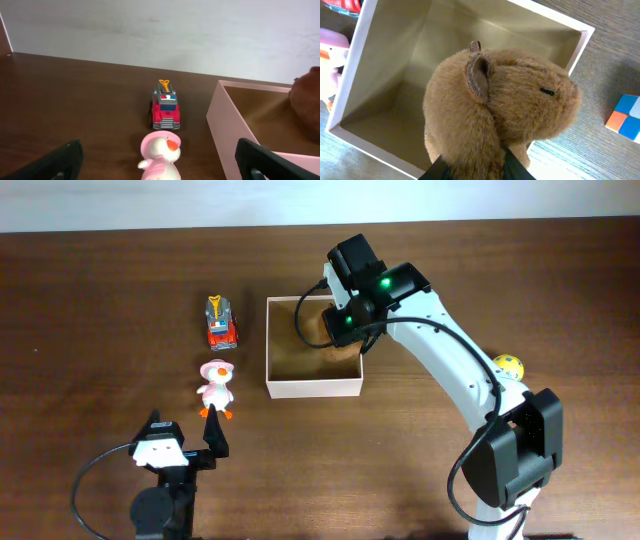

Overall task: Pack container
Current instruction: 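Lift the capybara and carry it over the box with the right gripper, then lower the capybara into the box and open the right gripper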

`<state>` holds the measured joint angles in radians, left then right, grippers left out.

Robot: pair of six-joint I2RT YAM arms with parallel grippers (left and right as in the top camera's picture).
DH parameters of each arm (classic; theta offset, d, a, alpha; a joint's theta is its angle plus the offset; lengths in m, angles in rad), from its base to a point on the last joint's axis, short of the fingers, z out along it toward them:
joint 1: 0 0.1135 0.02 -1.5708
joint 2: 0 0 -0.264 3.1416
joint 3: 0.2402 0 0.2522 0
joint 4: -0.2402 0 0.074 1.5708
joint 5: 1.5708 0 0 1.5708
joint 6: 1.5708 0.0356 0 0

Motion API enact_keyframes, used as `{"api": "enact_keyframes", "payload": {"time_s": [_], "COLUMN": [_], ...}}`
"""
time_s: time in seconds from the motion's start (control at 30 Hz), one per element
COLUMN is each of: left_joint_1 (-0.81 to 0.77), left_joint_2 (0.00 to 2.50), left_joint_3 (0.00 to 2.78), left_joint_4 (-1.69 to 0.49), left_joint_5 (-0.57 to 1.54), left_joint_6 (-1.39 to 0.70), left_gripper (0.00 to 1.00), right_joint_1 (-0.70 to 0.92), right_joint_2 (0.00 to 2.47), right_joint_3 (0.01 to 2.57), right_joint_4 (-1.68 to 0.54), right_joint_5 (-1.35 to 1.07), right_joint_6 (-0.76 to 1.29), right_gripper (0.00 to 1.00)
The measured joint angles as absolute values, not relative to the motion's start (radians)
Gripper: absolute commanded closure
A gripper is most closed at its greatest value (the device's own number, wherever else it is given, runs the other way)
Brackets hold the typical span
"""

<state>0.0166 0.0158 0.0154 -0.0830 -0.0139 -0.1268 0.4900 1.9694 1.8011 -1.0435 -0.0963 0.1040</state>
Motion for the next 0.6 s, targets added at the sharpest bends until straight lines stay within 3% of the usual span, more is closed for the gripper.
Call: {"api": "enact_keyframes", "payload": {"time_s": [0.6], "left_joint_1": [0.017], "left_joint_2": [0.016], "left_joint_3": [0.015], "left_joint_4": [-0.083], "left_joint_5": [-0.014], "left_joint_6": [-0.127], "left_gripper": [0.01], "right_joint_1": [0.490], "right_joint_2": [1.982], "right_joint_3": [1.742], "right_joint_4": [-0.992], "right_joint_5": [-0.096], "right_joint_6": [0.105], "right_gripper": [0.76]}}
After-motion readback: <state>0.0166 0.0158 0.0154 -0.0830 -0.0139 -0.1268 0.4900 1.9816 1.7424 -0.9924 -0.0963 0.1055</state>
